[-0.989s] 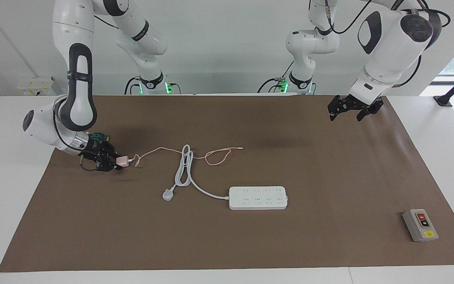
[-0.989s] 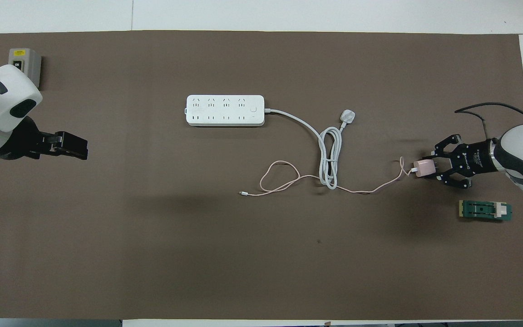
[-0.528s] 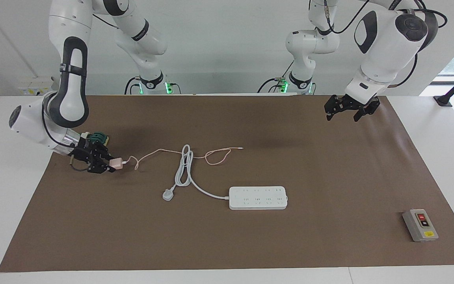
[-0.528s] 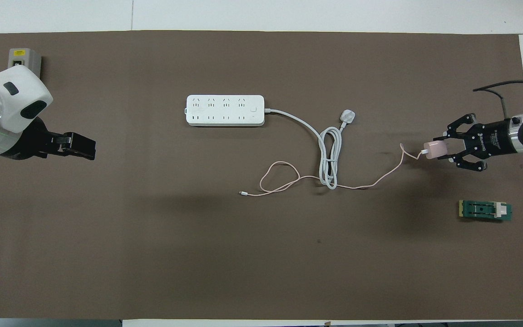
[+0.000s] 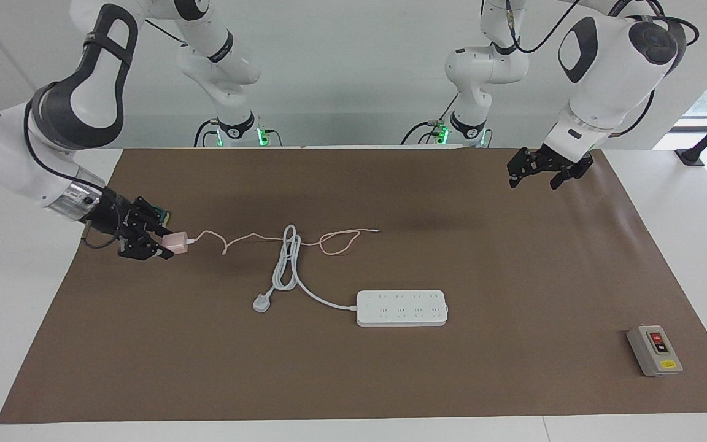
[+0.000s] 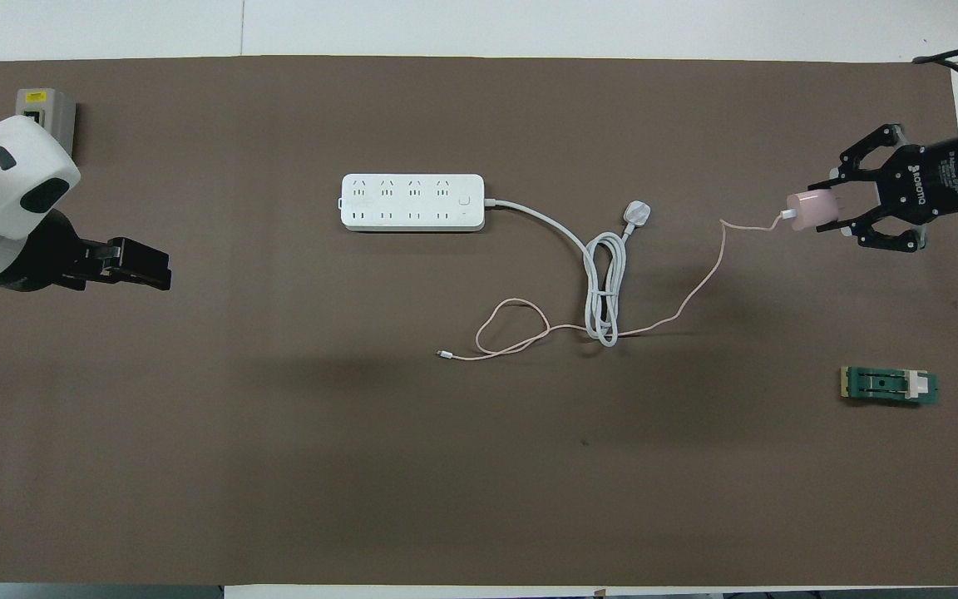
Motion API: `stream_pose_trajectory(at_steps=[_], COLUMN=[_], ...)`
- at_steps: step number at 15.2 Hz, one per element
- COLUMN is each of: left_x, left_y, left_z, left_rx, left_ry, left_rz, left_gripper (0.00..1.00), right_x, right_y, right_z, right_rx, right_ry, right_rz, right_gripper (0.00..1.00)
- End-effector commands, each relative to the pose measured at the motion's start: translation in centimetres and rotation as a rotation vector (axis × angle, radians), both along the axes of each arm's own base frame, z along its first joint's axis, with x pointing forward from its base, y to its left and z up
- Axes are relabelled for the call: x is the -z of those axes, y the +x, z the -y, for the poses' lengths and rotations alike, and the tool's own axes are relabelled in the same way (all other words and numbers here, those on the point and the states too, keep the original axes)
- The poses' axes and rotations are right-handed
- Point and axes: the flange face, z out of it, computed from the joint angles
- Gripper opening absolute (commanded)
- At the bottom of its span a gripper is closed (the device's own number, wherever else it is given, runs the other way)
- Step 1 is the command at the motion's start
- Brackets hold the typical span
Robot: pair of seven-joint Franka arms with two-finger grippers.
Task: Plug charger into power strip
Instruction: 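Carry the charger toward the power strip while the left gripper approaches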
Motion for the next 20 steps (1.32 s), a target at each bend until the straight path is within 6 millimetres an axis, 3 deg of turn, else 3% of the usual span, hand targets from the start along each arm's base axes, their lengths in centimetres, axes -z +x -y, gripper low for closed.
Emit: stream_pose_trajectory(at_steps=[1, 5, 8, 11, 13, 15, 17, 20], left_x=[1.5, 3.3, 6.6, 9.3, 10.8, 12.1, 15.1, 18.7], left_y=[0.8, 2.0, 2.1, 3.1, 2.7, 2.5, 2.3, 1.3], left_z=[-1.7, -1.7, -1.8, -0.7, 0.6, 2.0, 3.8, 8.3], left_rx=[-0.023, -0.073, -0.158, -0.090, -0.112, -0.169, -0.199, -0.129], left_ry=[-0.245, -0.445, -0.636, -0.750, -0.882, -1.016, -1.066, -1.146], left_rz=[-0.004, -0.039, -0.110, -0.086, -0.095, -0.113, -0.168, -0.163], left_gripper=[1.00, 1.00, 1.00, 1.00, 1.00, 1.00, 1.00, 1.00], right_x=[-0.2, -0.8, -0.6, -0.3, -0.5, -0.1, 0.2, 0.2], right_y=[1.3, 1.7, 1.7, 1.4, 0.8, 0.6, -0.1, -1.4], right_z=[-5.5, -12.0, -16.0, -19.5, -22.2, -23.6, -25.8, -28.9], right_rx=[0.059, 0.144, 0.228, 0.316, 0.346, 0.347, 0.315, 0.269], right_ry=[0.023, 0.041, 0.041, 0.043, 0.045, 0.044, 0.042, 0.040], right_rz=[-0.043, -0.065, -0.077, -0.109, -0.138, -0.110, -0.104, -0.109], right_gripper=[0.00, 0.00, 0.00, 0.00, 0.00, 0.00, 0.00, 0.00])
